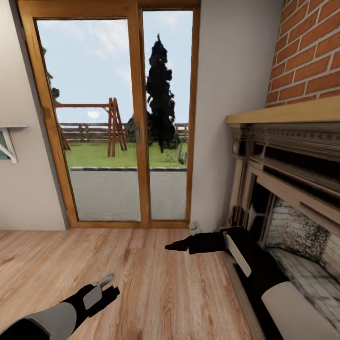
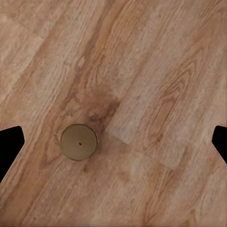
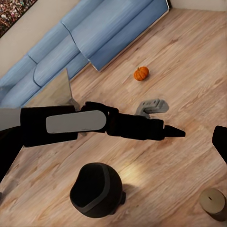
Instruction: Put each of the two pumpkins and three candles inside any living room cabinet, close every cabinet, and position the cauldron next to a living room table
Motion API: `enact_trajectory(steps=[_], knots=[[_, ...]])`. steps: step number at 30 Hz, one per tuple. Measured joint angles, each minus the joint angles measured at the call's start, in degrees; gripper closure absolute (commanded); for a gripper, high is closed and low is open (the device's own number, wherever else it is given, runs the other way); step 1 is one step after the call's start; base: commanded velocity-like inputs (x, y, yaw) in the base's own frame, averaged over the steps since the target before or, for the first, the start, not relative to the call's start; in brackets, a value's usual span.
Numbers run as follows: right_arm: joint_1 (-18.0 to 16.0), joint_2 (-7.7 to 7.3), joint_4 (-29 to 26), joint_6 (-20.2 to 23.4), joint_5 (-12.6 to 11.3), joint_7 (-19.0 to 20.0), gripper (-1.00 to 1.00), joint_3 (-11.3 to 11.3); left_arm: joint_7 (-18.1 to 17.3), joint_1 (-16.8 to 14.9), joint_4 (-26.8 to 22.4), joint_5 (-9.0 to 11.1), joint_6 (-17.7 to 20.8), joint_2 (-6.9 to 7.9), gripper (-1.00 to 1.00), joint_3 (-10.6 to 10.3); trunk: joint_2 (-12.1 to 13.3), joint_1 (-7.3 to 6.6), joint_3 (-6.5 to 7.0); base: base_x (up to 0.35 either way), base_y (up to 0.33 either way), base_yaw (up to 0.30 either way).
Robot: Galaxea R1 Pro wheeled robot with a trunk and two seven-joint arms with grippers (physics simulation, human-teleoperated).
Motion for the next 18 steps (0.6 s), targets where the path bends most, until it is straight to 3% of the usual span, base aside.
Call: enact_trajectory(steps=[9, 18], knots=[[0.0, 0.13, 0.0, 0.0, 0.0, 0.0, -1.00, 0.0, 0.0, 0.9, 0.2, 0.3, 0.3, 0.45, -1.00, 0.0, -3.6, 1.98, -1.62, 0.000, 0.000, 0.000], [0.0, 0.13, 0.0, 0.0, 0.0, 0.0, -1.00, 0.0, 0.0, 1.5, 0.9, 0.3, 2.2, -0.01, -1.00, 0.0, -7.2, 3.96, -3.23, 0.000, 0.000, 0.000]])
